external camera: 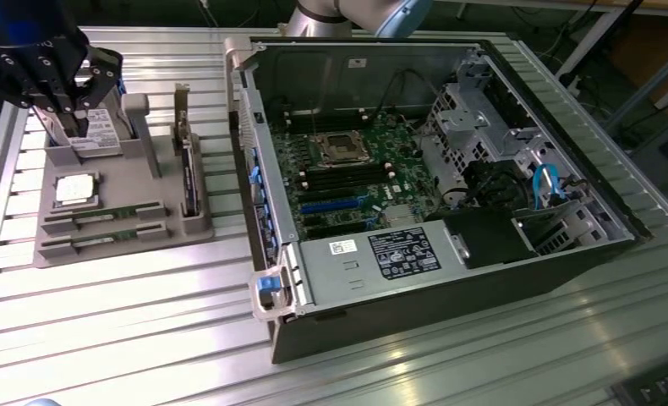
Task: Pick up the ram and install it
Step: 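Pick up the ram and move it above insertion slot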
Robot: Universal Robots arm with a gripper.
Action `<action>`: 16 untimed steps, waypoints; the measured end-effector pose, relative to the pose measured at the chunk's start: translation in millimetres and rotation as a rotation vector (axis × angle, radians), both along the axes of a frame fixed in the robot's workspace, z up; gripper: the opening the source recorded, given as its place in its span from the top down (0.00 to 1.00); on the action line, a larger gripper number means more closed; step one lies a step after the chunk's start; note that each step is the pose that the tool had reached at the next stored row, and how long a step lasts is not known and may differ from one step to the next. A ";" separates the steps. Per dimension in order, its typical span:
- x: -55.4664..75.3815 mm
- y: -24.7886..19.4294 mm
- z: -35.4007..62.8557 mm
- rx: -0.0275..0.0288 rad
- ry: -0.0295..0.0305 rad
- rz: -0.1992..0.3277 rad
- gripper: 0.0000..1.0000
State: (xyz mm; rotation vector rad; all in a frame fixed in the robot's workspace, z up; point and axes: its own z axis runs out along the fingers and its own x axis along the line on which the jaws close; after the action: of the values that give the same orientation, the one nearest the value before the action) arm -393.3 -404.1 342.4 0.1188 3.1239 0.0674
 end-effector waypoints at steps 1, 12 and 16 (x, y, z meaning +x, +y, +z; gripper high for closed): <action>0.0 0.0 0.0 0.0000 0.0000 0.000 0.89; 0.0 0.0 0.0 0.0000 0.0000 0.000 0.70; 0.0 -0.1 -4.4 0.0001 -0.0016 0.000 0.70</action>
State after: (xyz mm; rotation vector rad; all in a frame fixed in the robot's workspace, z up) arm -393.3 -404.2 337.9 0.1187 3.1223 0.0676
